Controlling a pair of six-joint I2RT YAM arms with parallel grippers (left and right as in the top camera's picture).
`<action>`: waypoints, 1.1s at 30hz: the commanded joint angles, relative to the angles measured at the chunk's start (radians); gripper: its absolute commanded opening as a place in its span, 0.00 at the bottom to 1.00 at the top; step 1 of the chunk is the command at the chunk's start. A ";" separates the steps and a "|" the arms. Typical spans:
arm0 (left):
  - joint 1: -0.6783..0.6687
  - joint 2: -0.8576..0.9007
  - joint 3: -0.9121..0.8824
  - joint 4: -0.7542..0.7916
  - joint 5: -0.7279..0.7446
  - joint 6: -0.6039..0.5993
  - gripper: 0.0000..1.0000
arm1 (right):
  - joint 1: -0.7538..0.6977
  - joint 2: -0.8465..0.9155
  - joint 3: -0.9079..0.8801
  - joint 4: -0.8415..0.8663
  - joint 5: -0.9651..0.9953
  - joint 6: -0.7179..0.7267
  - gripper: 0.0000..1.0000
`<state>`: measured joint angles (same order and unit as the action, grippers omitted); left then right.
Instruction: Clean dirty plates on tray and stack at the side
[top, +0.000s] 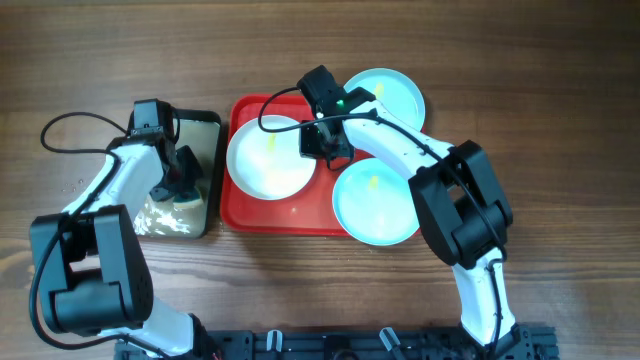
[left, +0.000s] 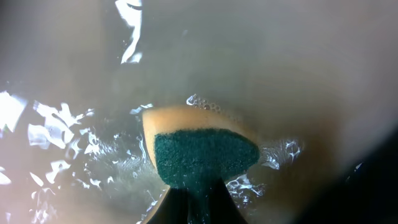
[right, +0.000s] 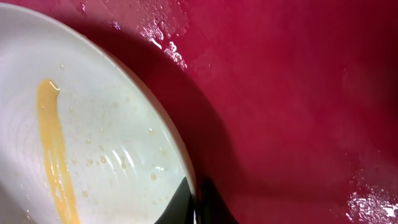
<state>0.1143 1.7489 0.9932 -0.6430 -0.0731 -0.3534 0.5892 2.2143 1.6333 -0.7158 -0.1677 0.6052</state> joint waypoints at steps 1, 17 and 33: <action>0.004 -0.038 0.100 -0.076 0.042 0.027 0.04 | 0.002 0.040 0.009 0.021 -0.025 0.026 0.05; -0.232 0.014 0.164 0.061 0.329 0.137 0.04 | -0.023 0.040 0.009 0.010 -0.144 -0.055 0.04; -0.399 0.267 0.160 0.081 0.476 0.278 0.04 | -0.055 0.078 -0.026 0.035 -0.455 -0.159 0.04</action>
<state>-0.2222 1.9392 1.1908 -0.5133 0.1974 -0.1860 0.4992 2.2555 1.6230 -0.6937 -0.4942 0.4717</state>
